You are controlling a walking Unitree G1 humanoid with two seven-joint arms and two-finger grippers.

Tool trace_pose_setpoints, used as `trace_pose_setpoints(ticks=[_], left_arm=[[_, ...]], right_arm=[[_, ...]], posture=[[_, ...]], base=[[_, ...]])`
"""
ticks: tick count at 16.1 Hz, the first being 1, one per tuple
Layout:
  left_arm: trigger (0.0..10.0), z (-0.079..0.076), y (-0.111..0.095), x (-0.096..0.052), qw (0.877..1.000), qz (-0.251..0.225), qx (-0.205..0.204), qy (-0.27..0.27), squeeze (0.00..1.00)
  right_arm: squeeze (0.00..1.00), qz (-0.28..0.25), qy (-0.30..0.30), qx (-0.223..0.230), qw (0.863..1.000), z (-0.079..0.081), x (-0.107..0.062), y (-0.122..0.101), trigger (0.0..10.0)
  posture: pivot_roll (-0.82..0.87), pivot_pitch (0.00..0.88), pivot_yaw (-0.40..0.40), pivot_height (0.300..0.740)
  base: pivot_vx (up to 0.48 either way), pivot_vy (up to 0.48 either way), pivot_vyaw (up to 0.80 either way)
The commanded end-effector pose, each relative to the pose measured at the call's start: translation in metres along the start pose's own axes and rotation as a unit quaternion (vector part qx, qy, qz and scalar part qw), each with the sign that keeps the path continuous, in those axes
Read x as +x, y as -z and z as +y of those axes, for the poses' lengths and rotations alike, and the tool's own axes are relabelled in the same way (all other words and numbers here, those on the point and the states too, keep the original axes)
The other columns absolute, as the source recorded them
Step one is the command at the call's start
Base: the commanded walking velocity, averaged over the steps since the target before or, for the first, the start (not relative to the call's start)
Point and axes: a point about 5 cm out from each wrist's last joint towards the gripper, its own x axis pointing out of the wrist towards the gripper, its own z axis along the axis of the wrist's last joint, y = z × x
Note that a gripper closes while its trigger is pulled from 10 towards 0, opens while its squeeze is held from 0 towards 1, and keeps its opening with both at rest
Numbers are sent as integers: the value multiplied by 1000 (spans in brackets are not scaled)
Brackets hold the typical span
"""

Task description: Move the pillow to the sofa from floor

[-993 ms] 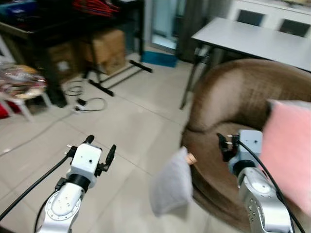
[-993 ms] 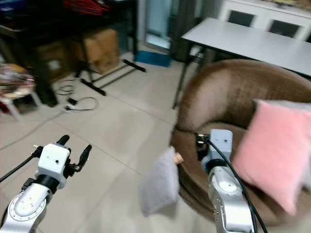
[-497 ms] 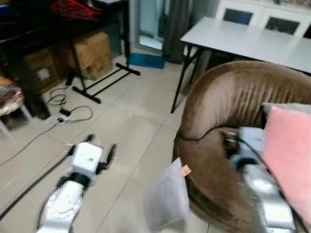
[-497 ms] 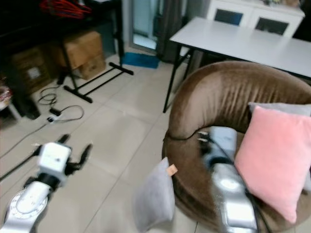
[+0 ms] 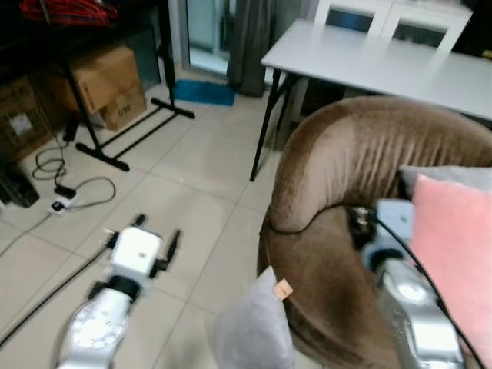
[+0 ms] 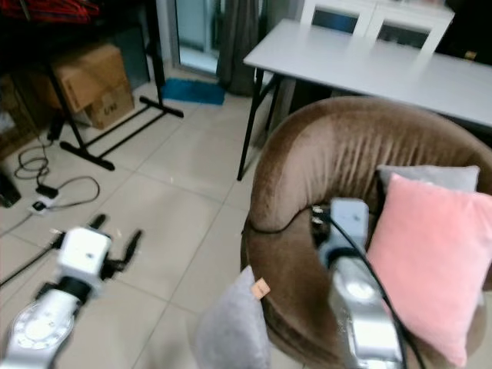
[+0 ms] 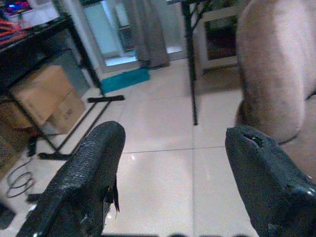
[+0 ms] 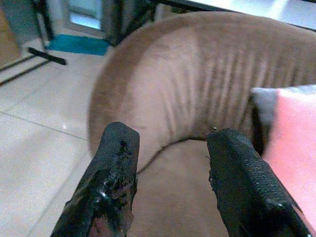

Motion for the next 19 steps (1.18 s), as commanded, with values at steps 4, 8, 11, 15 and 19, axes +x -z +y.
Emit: trace_pose_setpoints(ticks=[4,8,11,15,19], left_arm=[[10000,4,-2,-1,1000,-4,17,-8,0],[10000,4,-1,-2,1000,-1,13,-15,0],[10000,6,-2,-2,999,-9,14,-29,0],[10000,7,-3,-3,999,-14,15,-33,0],[10000,7,-2,-4,999,-14,15,-30,0]], right_arm=[[0,-4,-1,-2,1000,0,-1,-2,10000],[0,-5,-20,9,1000,5,-1,-3,10000],[0,-14,-58,29,998,15,-2,-6,10000],[0,-18,-104,30,994,27,-2,-7,10000],[0,-13,-111,35,993,30,-3,-5,10000]], posture=[[46,0,-63,740],[45,0,-64,740],[48,0,-69,740],[56,0,-76,711],[55,0,-72,671]], base=[[0,-215,0],[0,-345,0],[0,0,0],[0,0,0],[0,0,0]])
